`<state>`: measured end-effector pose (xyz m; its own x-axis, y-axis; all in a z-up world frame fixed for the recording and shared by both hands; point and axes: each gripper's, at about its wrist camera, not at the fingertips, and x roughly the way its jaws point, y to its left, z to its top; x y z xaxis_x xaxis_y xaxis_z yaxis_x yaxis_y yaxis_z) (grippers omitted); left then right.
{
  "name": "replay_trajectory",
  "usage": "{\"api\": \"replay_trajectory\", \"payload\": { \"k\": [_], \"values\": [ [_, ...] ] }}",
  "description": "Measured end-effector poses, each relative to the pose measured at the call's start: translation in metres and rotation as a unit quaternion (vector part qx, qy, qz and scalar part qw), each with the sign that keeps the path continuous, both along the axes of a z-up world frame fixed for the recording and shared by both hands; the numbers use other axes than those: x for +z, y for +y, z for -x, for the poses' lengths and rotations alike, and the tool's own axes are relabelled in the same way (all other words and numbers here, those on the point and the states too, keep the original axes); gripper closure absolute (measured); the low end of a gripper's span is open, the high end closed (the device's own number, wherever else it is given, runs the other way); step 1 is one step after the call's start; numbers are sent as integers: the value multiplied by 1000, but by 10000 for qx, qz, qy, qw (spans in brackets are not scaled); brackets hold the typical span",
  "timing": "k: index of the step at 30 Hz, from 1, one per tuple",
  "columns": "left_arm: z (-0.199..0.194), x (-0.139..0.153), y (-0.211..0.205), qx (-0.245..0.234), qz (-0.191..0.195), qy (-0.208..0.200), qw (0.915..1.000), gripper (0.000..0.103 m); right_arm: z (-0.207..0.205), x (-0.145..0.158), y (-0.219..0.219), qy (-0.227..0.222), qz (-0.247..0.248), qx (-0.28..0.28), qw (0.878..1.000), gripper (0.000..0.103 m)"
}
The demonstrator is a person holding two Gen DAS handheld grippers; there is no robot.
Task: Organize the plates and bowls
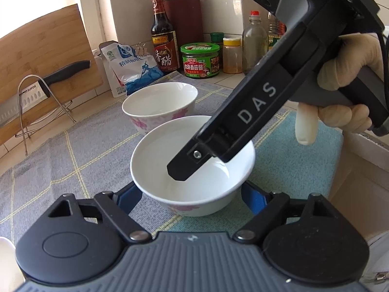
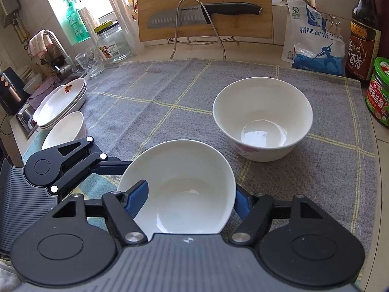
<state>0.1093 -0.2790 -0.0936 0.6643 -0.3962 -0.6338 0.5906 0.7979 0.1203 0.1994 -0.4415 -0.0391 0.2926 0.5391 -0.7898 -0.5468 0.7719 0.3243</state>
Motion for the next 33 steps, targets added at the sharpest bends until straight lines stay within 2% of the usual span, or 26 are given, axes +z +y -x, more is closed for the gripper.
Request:
{"api": "replay_trajectory", "payload": {
  "k": [10,17,33],
  "values": [
    [8,17,9,126,49,9,9999,15,3,17,8,-107,-71,141,9998,25],
    [17,31,30,347,147,13,9993,16,7,30,26,-185,-175,387,9989,25],
    [39,61,95,1027,136,-61,9946,16,14,55,102,-388,-409,1086,9925,25]
  ]
}}
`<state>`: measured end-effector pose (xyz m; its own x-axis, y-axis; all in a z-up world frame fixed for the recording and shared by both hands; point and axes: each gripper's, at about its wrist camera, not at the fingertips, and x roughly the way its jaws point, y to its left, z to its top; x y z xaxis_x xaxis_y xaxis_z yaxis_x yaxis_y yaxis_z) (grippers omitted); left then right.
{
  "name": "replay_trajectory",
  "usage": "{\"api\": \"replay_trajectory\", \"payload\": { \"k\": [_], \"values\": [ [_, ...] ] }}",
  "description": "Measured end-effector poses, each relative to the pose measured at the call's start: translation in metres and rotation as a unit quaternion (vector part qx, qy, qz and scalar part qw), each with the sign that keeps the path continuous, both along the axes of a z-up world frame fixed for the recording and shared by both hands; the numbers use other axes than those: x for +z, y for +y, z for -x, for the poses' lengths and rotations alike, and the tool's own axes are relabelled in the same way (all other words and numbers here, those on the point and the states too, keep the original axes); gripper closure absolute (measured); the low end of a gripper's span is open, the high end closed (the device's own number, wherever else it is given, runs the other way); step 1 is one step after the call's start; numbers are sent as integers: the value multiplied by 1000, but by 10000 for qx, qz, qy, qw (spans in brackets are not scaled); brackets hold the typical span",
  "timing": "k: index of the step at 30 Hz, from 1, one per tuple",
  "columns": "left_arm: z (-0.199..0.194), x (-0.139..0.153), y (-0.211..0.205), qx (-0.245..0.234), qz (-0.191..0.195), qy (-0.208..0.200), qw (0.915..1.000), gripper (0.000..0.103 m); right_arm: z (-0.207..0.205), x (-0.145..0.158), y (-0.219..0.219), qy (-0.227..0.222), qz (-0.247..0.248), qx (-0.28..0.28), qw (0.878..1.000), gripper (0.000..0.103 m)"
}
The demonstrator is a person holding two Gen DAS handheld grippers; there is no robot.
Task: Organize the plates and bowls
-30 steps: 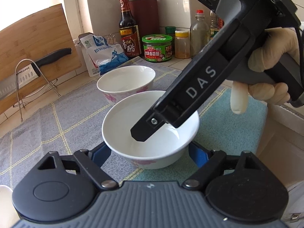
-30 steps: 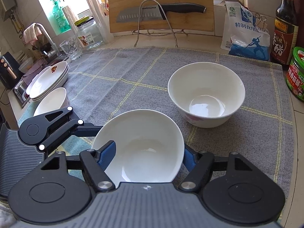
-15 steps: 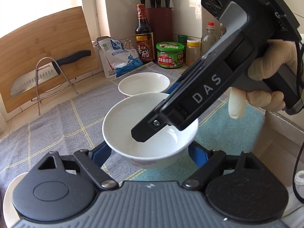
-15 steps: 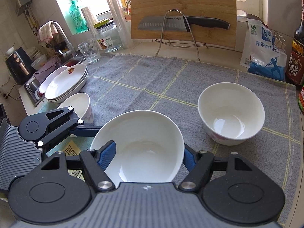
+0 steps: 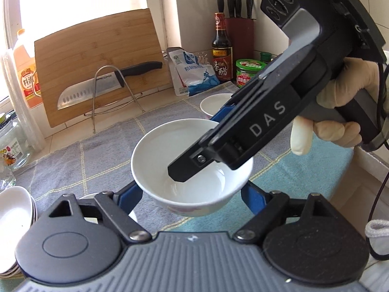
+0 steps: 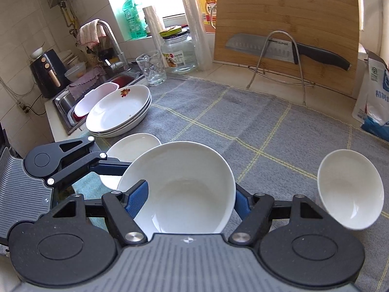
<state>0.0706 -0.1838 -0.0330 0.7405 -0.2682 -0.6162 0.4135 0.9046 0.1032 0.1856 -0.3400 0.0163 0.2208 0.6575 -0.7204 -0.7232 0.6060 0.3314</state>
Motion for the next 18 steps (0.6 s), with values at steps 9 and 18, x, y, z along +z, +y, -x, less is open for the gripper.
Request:
{"api": "replay_trajectory", "payload": {
  "k": [9,18],
  "values": [
    [13,2,37,372,-62,-33,9993,16,2,6,49,-39,-94,370,9993,25],
    [19,3,72,597,-103,4,9982,16,4,8,93,-46,-152,579,9982,25]
  ]
}}
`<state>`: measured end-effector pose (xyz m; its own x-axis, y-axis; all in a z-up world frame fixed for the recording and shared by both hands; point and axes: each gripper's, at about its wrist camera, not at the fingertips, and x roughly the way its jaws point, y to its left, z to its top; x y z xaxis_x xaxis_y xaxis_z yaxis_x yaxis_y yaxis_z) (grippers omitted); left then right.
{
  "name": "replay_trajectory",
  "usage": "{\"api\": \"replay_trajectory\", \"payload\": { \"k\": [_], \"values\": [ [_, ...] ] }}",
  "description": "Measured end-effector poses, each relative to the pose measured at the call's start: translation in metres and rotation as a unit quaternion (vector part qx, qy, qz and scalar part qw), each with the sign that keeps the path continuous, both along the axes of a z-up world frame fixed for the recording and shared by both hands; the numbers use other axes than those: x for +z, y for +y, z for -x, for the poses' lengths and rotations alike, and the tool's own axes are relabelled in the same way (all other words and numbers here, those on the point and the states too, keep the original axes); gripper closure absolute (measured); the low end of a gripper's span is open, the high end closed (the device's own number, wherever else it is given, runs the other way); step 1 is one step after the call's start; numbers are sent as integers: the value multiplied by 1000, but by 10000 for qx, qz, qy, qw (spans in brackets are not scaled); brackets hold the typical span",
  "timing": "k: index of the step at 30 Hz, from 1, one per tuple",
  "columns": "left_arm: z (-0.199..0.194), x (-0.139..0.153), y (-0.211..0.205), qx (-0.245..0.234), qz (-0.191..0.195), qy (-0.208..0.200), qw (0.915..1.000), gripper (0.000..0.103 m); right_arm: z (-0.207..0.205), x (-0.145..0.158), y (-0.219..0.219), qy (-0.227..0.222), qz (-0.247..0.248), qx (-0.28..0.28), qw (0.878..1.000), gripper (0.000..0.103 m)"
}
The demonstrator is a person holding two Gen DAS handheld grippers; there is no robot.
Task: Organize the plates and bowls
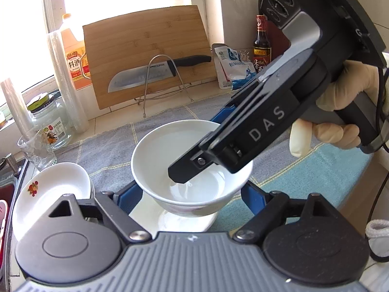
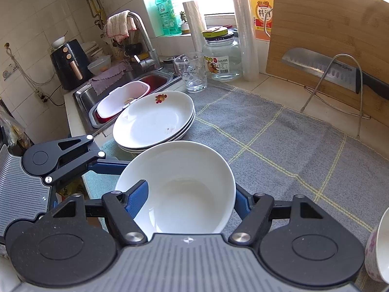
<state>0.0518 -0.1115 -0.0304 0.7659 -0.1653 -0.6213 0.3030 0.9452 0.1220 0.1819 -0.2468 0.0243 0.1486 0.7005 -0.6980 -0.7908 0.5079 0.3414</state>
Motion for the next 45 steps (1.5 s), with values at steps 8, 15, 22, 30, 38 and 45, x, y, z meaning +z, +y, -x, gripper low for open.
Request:
{"api": "replay_trajectory", "payload": {
  "k": [8,15,22,30,38,45],
  "values": [
    [-1,-9,22,72,69,185,9998,16,1,-7,24,73,69,76,9999,25],
    [-8,-17,31,14,177,395,9991,16,0,-18,35,179,216,27,9996,25],
    [-12,-20,35,-33,212,484,9986,16,-1,-24,39,215,306,-21,9993,25],
    [-15,-23,35,-19,269,578,9980,16,-1,-28,41,223,389,-14,9990,25],
    [-15,-24,35,-29,268,572,9980,15,-2,-28,41,193,393,1,9990,25],
    [-17,-24,35,-28,271,586,9979,13,1,-27,41,134,403,16,9991,25]
  ]
}}
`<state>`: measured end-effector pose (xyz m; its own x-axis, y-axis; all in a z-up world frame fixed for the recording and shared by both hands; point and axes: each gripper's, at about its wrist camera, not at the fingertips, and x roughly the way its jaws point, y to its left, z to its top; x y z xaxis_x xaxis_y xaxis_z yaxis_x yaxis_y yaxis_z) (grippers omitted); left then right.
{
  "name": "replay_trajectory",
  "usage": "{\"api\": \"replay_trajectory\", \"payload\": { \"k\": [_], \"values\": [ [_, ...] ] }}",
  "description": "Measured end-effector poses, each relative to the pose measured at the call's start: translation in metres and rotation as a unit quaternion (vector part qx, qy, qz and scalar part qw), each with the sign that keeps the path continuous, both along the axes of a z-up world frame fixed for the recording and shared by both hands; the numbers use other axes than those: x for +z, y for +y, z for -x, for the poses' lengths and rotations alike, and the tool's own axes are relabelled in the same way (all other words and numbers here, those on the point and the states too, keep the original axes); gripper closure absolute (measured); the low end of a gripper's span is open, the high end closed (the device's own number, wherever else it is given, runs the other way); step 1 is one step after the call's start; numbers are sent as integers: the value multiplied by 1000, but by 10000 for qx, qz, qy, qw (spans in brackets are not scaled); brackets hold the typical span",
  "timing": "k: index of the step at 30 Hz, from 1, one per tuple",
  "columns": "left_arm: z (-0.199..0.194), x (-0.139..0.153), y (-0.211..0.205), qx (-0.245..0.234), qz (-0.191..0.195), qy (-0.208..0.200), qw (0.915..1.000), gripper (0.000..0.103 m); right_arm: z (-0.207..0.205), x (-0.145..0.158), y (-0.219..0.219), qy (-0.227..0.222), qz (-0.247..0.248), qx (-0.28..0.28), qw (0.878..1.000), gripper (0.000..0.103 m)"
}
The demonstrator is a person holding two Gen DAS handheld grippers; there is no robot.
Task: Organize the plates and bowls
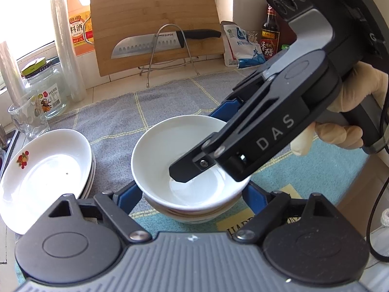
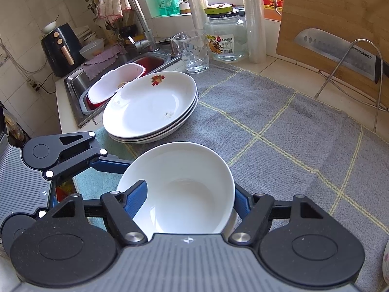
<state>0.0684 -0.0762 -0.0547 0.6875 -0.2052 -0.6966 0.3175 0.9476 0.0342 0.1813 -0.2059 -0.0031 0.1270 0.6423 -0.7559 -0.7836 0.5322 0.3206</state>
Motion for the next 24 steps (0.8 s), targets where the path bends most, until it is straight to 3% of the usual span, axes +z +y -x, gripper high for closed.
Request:
{"api": "replay_trajectory", "payload": {
  "k": [8,11,24],
  "values": [
    [-1,-5,0,25,-36,84,10000,10,4,0,3,-40,-3,76,10000,12],
    [2,-3,0,14,-94,14,10000,10,7,3,3,-252,55,45,9997,0],
    [15,16,2,-3,-3,-140,9999,9,9,15,-9,-384,-226,16,9990,0]
  ]
}}
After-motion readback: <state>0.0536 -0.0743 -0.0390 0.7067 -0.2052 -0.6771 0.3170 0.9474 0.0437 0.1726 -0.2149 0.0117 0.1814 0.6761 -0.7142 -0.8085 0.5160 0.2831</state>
